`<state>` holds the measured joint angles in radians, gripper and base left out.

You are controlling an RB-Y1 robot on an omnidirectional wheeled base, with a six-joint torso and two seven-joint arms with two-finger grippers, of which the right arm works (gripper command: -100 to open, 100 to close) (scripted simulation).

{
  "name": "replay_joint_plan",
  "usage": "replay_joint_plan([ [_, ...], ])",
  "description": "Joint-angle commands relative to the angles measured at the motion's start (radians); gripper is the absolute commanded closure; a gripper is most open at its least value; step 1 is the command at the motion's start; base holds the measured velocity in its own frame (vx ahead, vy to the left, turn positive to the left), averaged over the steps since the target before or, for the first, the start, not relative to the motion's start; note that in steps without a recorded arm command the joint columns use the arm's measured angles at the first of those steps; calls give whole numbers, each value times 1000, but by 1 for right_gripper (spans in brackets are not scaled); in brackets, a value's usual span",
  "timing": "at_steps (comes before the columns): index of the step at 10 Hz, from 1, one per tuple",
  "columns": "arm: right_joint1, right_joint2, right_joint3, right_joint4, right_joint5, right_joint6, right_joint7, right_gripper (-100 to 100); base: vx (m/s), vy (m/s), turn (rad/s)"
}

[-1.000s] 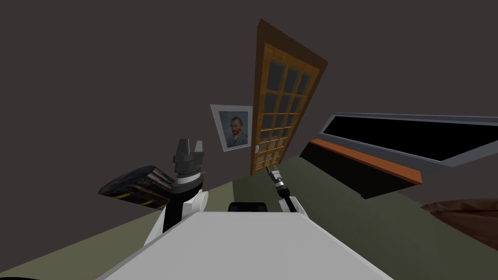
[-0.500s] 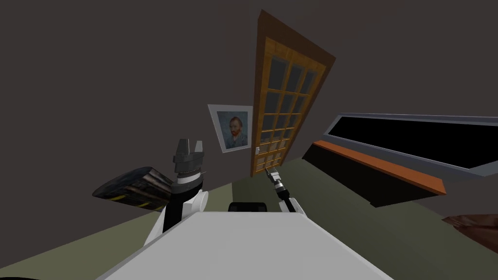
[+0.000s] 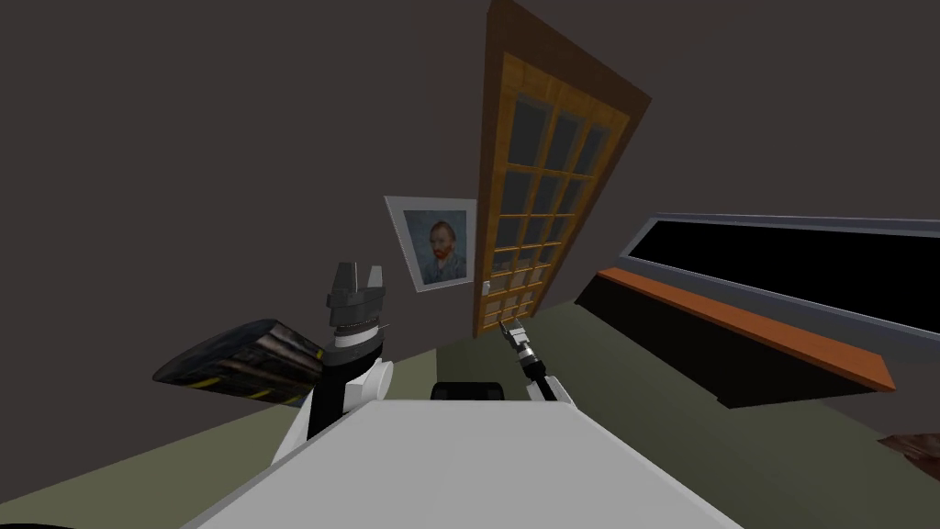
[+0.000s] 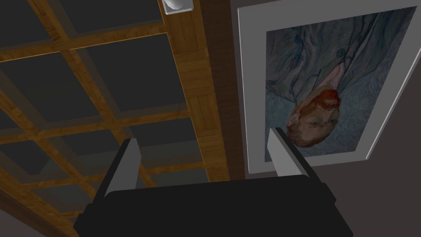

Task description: Pull the door open

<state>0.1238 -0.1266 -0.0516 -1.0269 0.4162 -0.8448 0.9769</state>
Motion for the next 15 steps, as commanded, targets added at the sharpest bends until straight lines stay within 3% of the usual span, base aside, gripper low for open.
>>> replay_joint_plan([
  [1,-10,-2,-3,42,9,-16,32,-100,94,-39,61],
  [7,-41,-2,-10,167,38,-59,126,-100,168,-26,41],
  [11,-52,-1,-13,208,48,-73,157,-100,217,18,-2],
  [15,-53,-3,-18,216,41,-71,161,-100,-103,-12,43],
])
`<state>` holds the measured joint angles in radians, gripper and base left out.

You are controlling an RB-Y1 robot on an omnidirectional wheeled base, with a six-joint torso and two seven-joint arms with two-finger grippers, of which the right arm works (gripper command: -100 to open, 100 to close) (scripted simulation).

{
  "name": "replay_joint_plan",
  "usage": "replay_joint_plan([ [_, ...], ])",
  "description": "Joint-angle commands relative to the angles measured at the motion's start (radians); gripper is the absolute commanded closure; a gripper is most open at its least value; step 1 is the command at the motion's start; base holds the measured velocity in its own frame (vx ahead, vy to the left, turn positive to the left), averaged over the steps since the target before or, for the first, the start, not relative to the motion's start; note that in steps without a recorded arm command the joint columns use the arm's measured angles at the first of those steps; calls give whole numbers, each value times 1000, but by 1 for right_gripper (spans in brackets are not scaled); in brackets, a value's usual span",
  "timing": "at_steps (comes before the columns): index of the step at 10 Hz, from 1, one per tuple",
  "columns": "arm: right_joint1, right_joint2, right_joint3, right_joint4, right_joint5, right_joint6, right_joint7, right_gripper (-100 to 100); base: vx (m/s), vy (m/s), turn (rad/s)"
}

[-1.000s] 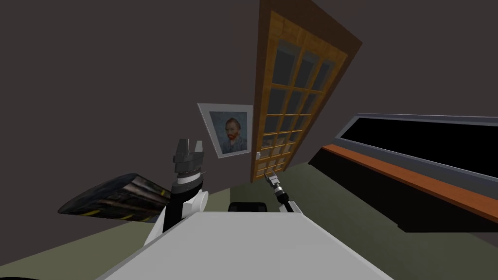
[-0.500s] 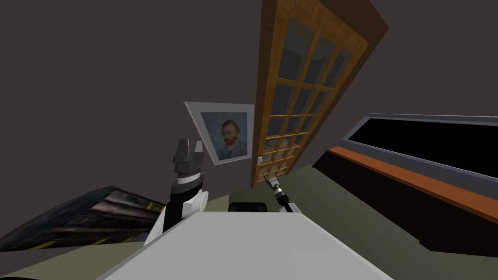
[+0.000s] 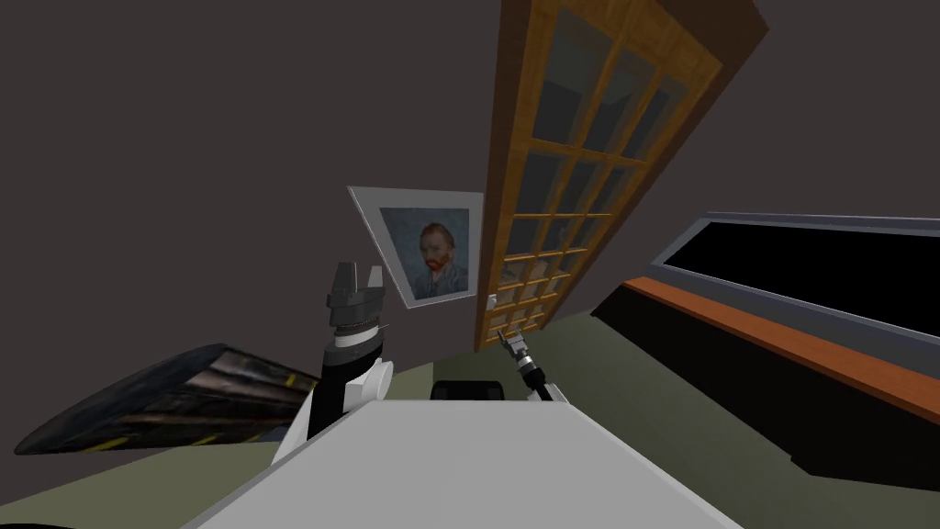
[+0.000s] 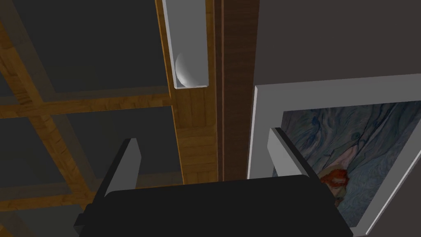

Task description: Pull the door open

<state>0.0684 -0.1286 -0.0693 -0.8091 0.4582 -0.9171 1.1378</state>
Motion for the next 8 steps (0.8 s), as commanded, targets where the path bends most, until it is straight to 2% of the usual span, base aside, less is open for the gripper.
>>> replay_joint_plan([
  [1,3,-1,-3,2,-3,3,4,-100,-198,-49,62],
  [6,7,-6,-27,40,-30,18,39,-100,-212,-17,96],
  [8,8,-8,-51,79,-58,33,76,-100,-183,-11,202],
])
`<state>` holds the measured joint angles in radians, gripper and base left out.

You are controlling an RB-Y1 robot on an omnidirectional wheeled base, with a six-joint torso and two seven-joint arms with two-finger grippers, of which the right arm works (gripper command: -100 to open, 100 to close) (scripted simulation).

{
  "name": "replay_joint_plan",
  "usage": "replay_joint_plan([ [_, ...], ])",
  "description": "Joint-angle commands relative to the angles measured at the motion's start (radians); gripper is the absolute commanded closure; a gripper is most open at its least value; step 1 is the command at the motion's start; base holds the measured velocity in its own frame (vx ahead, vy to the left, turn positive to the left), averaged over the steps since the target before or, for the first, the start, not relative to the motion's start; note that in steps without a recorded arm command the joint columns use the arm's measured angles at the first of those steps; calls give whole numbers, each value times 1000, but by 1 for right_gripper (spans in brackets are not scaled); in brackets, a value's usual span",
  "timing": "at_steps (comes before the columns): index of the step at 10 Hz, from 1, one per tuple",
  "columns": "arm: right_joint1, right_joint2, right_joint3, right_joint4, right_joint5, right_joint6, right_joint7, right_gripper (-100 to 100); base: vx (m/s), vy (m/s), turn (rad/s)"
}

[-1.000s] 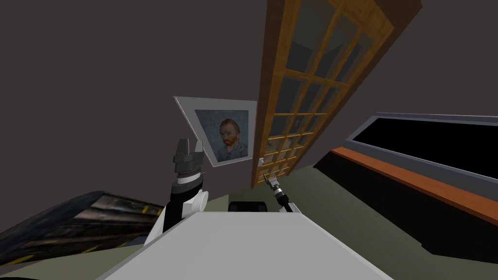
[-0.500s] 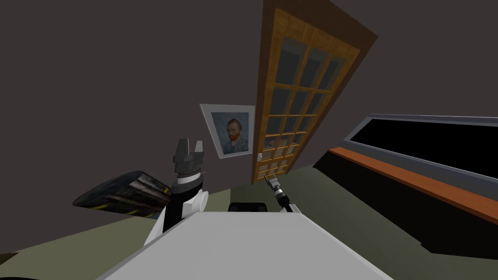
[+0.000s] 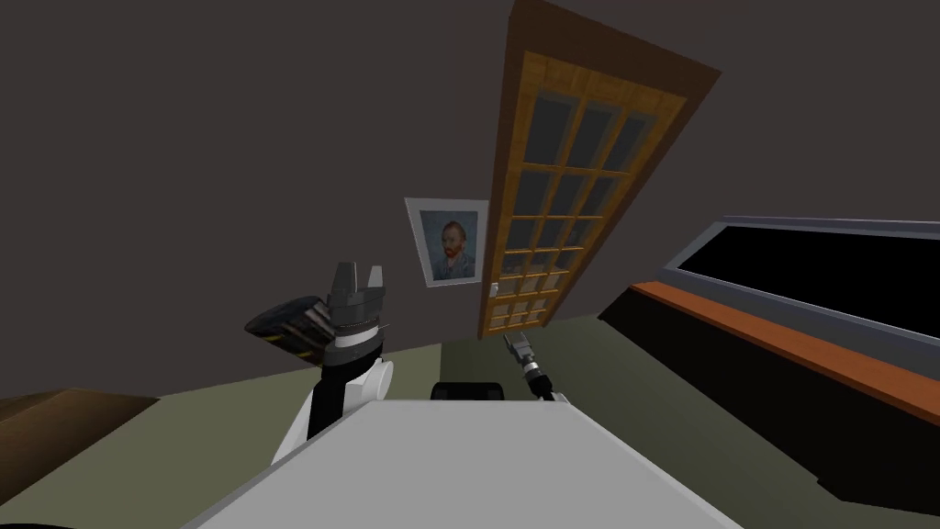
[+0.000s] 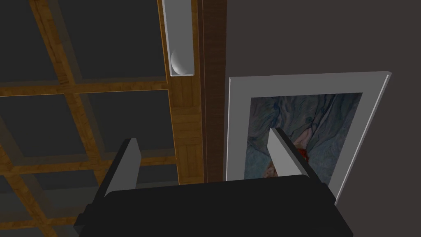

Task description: Pull the door open

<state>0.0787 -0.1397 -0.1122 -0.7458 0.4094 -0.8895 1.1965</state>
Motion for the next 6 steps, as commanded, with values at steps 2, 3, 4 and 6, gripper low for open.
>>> replay_joint_plan([
  [2,-3,3,-27,47,-31,18,48,-100,-126,9,121],
  [3,-4,3,-39,65,-45,24,66,-100,-50,9,160],
  [4,-5,4,-45,74,-52,28,76,-100,-19,5,116],
  [6,-9,7,-62,101,-73,38,105,-100,14,3,112],
])
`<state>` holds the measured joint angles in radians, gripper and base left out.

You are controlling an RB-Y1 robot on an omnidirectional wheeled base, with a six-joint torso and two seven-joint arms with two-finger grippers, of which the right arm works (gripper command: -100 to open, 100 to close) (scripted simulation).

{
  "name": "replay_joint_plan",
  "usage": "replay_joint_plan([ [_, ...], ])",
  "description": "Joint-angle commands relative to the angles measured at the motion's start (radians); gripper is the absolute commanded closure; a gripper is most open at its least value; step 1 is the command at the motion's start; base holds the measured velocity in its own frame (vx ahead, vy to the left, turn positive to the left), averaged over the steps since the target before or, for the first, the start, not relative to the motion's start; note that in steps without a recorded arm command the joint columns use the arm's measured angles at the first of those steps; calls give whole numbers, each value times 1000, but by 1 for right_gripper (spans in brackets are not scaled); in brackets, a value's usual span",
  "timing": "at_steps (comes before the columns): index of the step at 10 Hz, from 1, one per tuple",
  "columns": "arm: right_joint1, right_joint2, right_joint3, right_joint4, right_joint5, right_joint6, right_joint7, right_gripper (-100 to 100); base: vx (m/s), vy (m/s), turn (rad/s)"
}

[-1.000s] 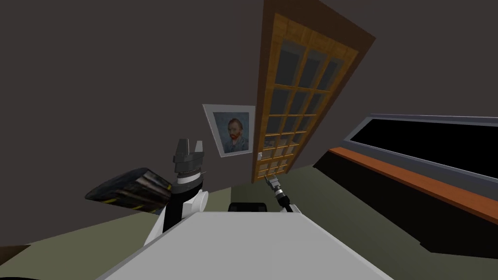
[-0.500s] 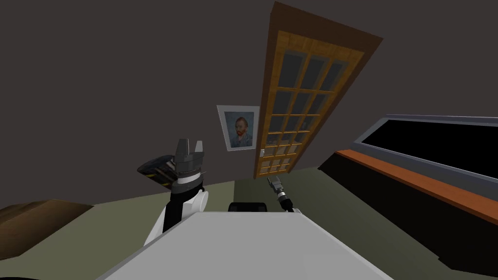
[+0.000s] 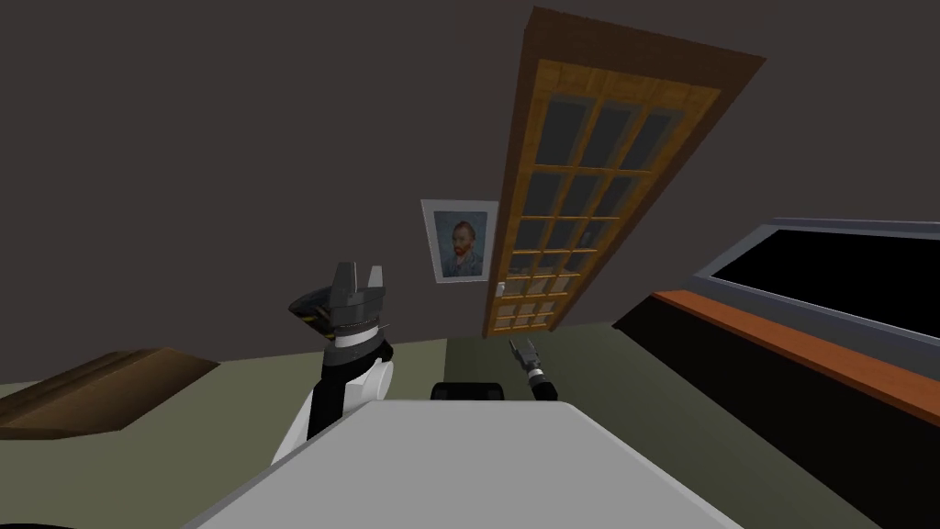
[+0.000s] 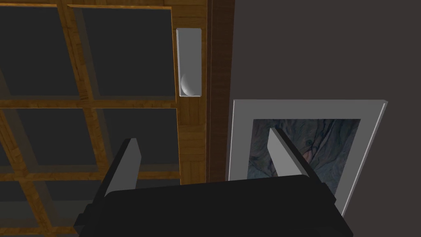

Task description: Pull the door open

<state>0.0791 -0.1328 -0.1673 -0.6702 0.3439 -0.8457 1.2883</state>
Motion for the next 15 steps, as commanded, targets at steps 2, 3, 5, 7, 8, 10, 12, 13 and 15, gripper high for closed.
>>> replay_joint_plan([
  [2,-12,2,-16,39,-18,-1,28,-100,25,-6,50],
  [3,-17,5,-28,56,-32,5,48,-100,43,-11,129],
  [5,-23,10,-39,73,-47,11,68,-100,49,-16,84],
  [7,-28,14,-47,85,-57,16,82,-100,47,-6,42],
  [8,-40,22,-59,103,-74,22,106,-100,96,-33,117],
  [10,-60,36,-74,124,-96,28,138,-100,123,-68,121],
  [12,-90,58,-87,141,-119,33,171,-100,174,-94,84],
  [13,-109,71,-91,145,-128,34,185,-100,174,-139,79],
  [15,-129,85,-95,149,-137,34,199,-100,113,-78,39],
])
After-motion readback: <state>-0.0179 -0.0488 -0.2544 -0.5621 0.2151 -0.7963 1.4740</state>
